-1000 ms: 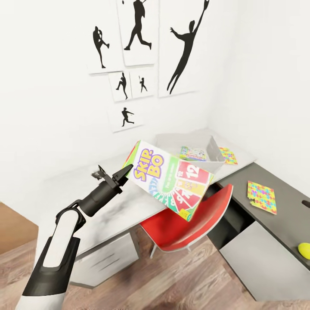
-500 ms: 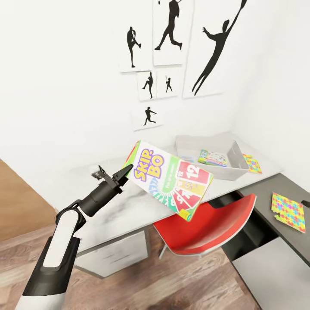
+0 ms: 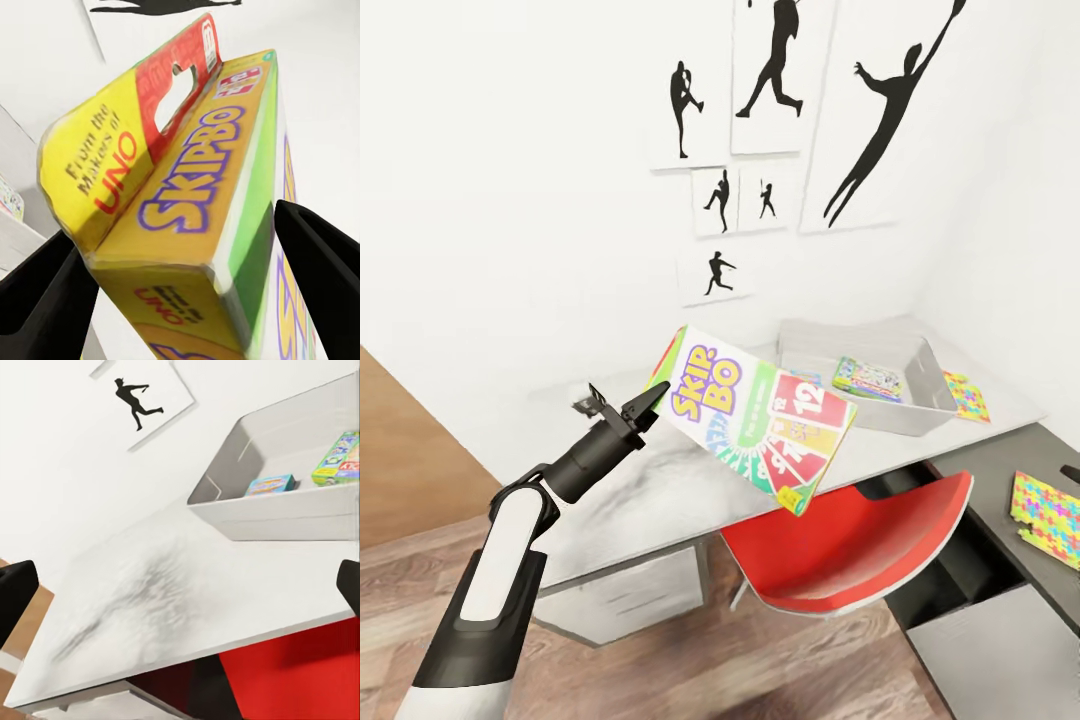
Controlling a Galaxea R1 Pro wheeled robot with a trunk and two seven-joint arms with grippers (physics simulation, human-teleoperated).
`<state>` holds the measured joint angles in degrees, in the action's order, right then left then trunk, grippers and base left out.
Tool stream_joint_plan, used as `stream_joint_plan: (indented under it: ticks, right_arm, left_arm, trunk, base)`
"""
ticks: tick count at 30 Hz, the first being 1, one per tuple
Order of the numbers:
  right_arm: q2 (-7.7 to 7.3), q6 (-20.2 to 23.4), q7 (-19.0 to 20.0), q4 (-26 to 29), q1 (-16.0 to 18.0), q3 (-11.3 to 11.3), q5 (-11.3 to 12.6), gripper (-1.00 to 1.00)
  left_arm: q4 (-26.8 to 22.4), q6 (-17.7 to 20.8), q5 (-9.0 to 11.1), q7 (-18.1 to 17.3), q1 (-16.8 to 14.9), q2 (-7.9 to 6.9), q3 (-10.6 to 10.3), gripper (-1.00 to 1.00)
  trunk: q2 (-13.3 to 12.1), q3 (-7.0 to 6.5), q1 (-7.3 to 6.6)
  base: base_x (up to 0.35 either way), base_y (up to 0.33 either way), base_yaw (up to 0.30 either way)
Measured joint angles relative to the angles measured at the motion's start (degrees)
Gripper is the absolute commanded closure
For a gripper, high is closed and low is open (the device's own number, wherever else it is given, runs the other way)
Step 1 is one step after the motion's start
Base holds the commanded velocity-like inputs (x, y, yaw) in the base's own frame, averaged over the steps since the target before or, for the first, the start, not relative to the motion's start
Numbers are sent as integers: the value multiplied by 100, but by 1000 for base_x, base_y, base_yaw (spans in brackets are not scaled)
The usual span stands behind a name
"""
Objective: Put all the toys in the child's room - the three board games (two on the bed and one on the table), the two jigsaw puzzles on the table, and the tennis ball on the table - inside the toy box on the table in the child's room.
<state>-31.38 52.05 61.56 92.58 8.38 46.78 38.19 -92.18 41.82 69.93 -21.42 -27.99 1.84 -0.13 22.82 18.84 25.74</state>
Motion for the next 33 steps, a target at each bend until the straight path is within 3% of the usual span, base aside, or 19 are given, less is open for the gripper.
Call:
stream_joint_plan:
  ticks: [15,33]
  right_arm:
    - [4,3,8,0,-1,9,0,-100]
    - [13,-2,10,-1,0,11,5,-100]
  left_arm:
    - [1,2,-26,28,0,-3,-9,100]
    - [-1,-14,-15,-70,13,-2,28,100]
  trunk:
    - [0,0,0]
    - [1,0,0]
  base:
    - [171,-254,5]
    - [77,-64,0]
